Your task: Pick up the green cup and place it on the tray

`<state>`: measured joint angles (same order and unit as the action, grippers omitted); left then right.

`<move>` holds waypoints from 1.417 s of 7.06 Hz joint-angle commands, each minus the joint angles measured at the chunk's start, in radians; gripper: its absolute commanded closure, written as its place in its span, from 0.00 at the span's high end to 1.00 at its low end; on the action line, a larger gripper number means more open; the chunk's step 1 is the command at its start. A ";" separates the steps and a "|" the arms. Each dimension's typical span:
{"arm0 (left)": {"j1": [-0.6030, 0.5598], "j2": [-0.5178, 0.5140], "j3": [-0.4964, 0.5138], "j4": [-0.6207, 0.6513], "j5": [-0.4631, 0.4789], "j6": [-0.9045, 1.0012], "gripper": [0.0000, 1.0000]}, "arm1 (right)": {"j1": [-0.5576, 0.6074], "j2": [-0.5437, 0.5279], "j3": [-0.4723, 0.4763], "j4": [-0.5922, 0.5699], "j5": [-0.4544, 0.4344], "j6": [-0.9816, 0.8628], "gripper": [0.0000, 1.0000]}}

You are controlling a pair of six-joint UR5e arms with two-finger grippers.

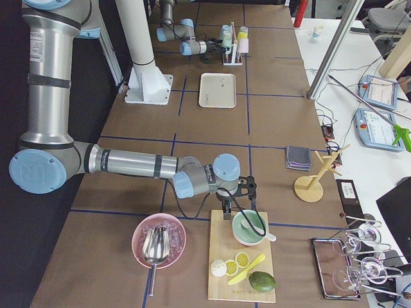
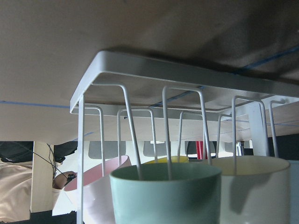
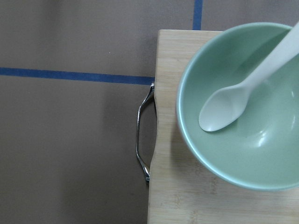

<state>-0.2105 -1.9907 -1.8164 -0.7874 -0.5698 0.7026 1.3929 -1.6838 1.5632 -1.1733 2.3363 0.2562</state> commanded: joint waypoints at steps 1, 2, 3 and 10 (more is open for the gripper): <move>-0.004 0.000 0.025 -0.003 0.001 -0.002 0.97 | 0.000 -0.001 -0.005 0.000 0.000 0.000 1.00; -0.006 0.000 0.029 -0.003 0.001 -0.003 0.95 | 0.000 -0.001 -0.005 0.000 0.000 0.000 1.00; -0.009 0.001 0.029 -0.001 0.001 -0.003 0.93 | 0.000 -0.001 -0.005 0.000 0.000 0.000 1.00; -0.021 0.000 0.035 -0.001 0.013 -0.021 0.61 | 0.000 -0.001 -0.006 -0.002 0.000 0.000 1.00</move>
<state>-0.2323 -1.9905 -1.7801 -0.7896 -0.5576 0.6918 1.3922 -1.6841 1.5573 -1.1745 2.3363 0.2562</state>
